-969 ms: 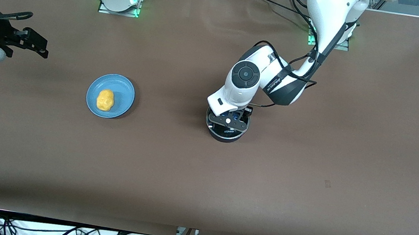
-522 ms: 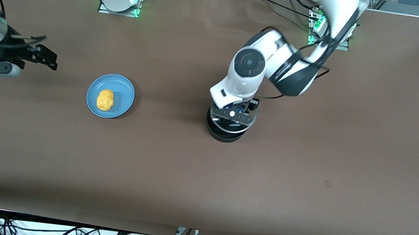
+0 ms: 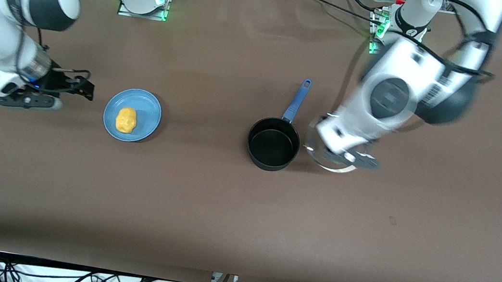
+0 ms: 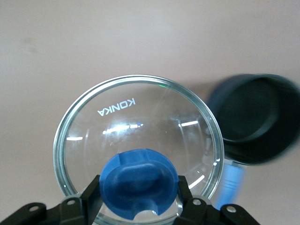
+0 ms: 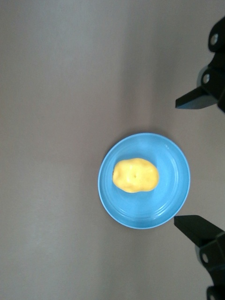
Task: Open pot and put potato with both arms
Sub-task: 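Lift the lid with the left gripper while the right gripper reaches the potato, then lower the lid with the left gripper while the right gripper grasps the potato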
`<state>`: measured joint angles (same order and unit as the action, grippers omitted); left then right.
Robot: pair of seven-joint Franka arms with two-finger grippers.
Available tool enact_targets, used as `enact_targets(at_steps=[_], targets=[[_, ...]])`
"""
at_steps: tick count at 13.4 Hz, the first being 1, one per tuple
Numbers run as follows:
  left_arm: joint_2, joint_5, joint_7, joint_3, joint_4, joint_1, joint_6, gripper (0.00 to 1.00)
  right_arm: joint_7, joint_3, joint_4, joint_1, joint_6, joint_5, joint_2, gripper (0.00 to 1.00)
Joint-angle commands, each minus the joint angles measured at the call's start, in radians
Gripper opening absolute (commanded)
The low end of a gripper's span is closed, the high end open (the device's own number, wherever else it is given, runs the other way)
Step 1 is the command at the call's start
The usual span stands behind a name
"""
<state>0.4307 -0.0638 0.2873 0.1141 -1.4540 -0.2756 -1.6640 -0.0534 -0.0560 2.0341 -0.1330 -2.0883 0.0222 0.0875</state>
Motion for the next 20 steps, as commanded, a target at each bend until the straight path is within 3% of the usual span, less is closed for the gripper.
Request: enact_targets(at_steps=[1,4,9,11,13,18,19,20], targets=[[-0.012,-0.143,-0.089,0.018,-0.055,0.033,0.009,0.12,0.024,0.024,0.084,-0.007,-0.106,-0.001,0.009,1.0],[-0.009,-0.18,-0.126,0.016,-0.126,0.1,-0.031,0.12,0.026,0.024,0.13,-0.039,-0.203,-0.001,0.066,1.0],[-0.044,-0.245,-0.253,0.018,-0.383,0.266,-0.325,0.12,0.026,0.024,0.155,-0.039,-0.35,-0.001,0.187,1.0],[-0.044,-0.245,-0.304,0.021,-0.458,0.349,-0.409,0.12,0.029,0.024,0.159,-0.039,-0.394,0.001,0.222,1.0],[-0.04,-0.245,-0.324,0.019,-0.521,0.368,-0.5,0.12,0.033,0.025,0.205,-0.039,-0.473,0.001,0.245,1.0],[0.022,-0.243,-0.349,0.021,-0.562,0.415,-0.574,0.14,0.033,0.033,0.212,-0.043,-0.513,0.001,0.284,0.96],[0.026,-0.243,-0.349,0.022,-0.562,0.417,-0.574,0.16,0.033,0.033,0.212,-0.043,-0.51,0.001,0.281,0.89],[0.025,-0.243,-0.349,0.022,-0.56,0.417,-0.569,0.39,0.033,0.033,0.21,-0.043,-0.51,0.001,0.279,0.77]])
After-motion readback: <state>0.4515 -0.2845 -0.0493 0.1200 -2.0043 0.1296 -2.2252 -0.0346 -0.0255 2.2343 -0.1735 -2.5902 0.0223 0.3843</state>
